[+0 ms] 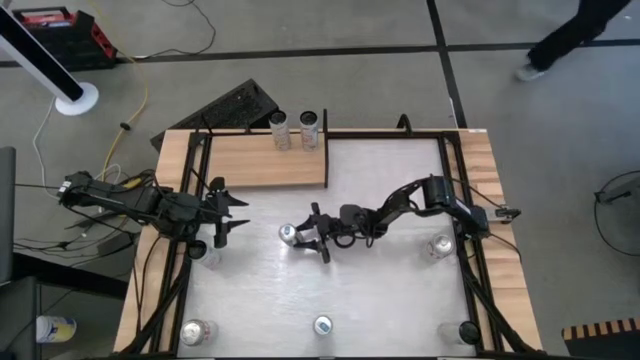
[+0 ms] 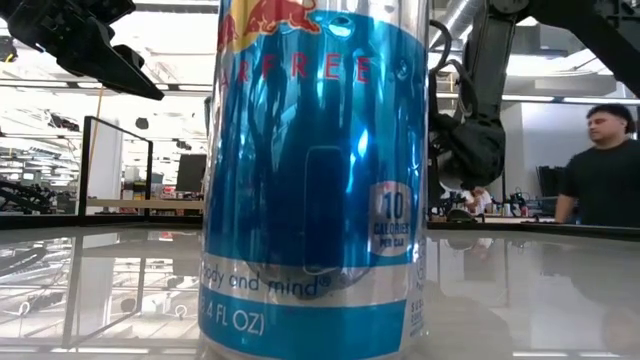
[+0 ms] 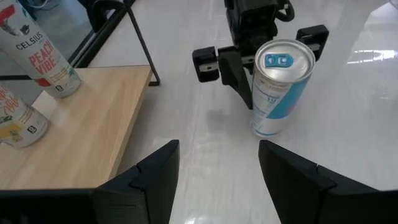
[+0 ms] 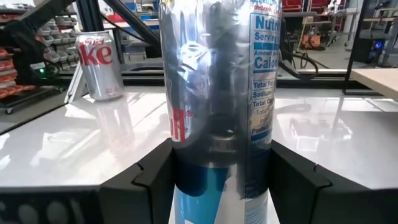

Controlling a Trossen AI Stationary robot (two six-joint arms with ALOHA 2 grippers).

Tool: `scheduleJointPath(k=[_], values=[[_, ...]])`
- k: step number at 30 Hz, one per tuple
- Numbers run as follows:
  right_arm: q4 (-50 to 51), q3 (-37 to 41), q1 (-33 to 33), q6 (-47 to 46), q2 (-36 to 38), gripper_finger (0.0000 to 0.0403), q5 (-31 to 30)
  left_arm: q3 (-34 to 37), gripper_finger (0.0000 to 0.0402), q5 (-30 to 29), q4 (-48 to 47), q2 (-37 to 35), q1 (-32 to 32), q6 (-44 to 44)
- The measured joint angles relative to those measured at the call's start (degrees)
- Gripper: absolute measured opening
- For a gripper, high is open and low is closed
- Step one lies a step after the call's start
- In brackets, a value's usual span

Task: Place canned beverage on shelf
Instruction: Put the top red bull soda can beside the tropical vibe soda can on the shelf

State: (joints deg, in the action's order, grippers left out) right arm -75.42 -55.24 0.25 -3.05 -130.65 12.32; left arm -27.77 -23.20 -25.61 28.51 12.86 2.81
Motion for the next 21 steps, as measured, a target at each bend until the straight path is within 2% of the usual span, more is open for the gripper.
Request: scheduleJointPath(k=[9,11,14,15,17,21], values=[[2.4,0.0,0.0,-0.1,0.1,0.0226,0.0,0.0,0.0206,0.0,0.0,0.0,0.0,0.0],[2.6,-0.1,0.0,-1.2,0.2,0.0268,-0.1,0.0,0.0206,0.0,0.0,0.0,0.0,0.0],[3.6,0.0,-0.2,-4.2,0.1,0.036,-0.2,0.0,0.0206,0.1,0.0,0.0,0.0,0.0],[3.9,0.0,-0.4,-5.0,0.1,0.0376,-0.2,0.0,0.0206,0.1,0.0,0.0,0.0,0.0],[4.3,0.0,-0.7,-5.9,0.1,0.0373,-0.2,0.0,0.0206,0.1,0.0,0.0,0.0,0.0],[5.3,0.0,-1.2,-5.5,0.5,0.0324,0.4,0.0,0.0206,0.1,0.0,0.0,0.0,0.0]])
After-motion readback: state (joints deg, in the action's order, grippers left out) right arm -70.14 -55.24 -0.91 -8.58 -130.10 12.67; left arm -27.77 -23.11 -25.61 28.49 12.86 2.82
